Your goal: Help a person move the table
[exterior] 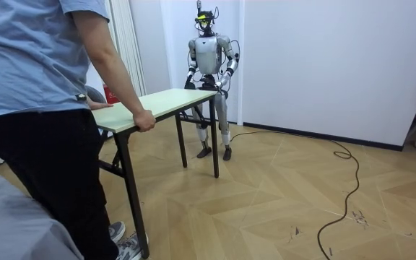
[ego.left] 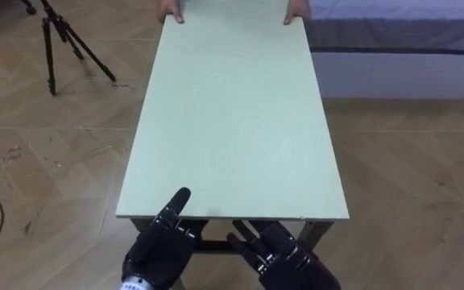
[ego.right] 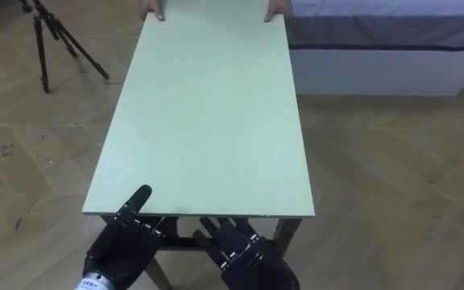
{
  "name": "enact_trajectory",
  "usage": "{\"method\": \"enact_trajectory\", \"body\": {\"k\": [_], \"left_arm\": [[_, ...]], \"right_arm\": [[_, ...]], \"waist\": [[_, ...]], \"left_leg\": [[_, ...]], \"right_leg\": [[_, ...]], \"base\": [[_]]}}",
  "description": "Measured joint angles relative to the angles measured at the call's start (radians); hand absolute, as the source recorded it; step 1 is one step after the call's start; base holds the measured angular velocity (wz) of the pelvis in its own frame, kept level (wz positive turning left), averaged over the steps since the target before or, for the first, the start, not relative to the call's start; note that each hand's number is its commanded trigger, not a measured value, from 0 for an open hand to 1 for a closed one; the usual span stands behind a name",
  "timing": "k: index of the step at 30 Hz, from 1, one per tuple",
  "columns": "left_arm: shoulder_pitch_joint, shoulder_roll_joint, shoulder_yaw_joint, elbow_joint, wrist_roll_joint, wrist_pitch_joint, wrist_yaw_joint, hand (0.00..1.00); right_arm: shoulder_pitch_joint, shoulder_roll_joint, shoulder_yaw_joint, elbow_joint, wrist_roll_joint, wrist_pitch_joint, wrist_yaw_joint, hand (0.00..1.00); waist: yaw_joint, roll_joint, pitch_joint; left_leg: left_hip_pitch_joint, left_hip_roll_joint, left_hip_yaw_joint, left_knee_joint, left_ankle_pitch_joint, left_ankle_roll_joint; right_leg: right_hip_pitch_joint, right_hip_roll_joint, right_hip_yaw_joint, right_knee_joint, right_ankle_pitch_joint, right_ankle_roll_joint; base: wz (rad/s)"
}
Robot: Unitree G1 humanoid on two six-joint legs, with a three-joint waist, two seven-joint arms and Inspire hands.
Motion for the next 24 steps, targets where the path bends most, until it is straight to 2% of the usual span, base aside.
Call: {"method": "enact_trajectory", "body": {"k": [6,18,24], "left_arm": [[0.000,-0.005,0.034,0.000,0.000,0.012,0.034,0.00],[-0.002,-0.010,0.056,0.000,0.003,0.039,0.061,0.00],[-0.006,-0.014,0.056,0.000,0.003,0.038,0.084,0.00]], "right_arm": [[0.000,0.001,-0.037,-0.039,0.008,0.015,-0.090,0.00],[-0.001,0.015,-0.079,-0.065,0.119,0.011,-0.215,0.00],[-0.005,0.030,-0.079,-0.073,0.127,-0.018,-0.267,0.00]], "waist": [[0.001,0.012,-0.0012],[0.007,0.010,-0.0022],[0.006,0.012,-0.0008]], "left_leg": [[0.000,-0.001,-0.003,0.000,0.000,0.000],[0.013,-0.001,-0.003,0.000,0.000,0.000],[0.020,-0.001,-0.003,0.000,0.000,0.000]], "right_leg": [[-0.003,-0.001,-0.001,0.006,0.000,0.000],[0.001,-0.001,0.007,0.017,0.000,0.000],[0.010,-0.003,0.001,0.015,0.000,0.000]], "base": [[0.00],[-0.01],[0.00]]}}
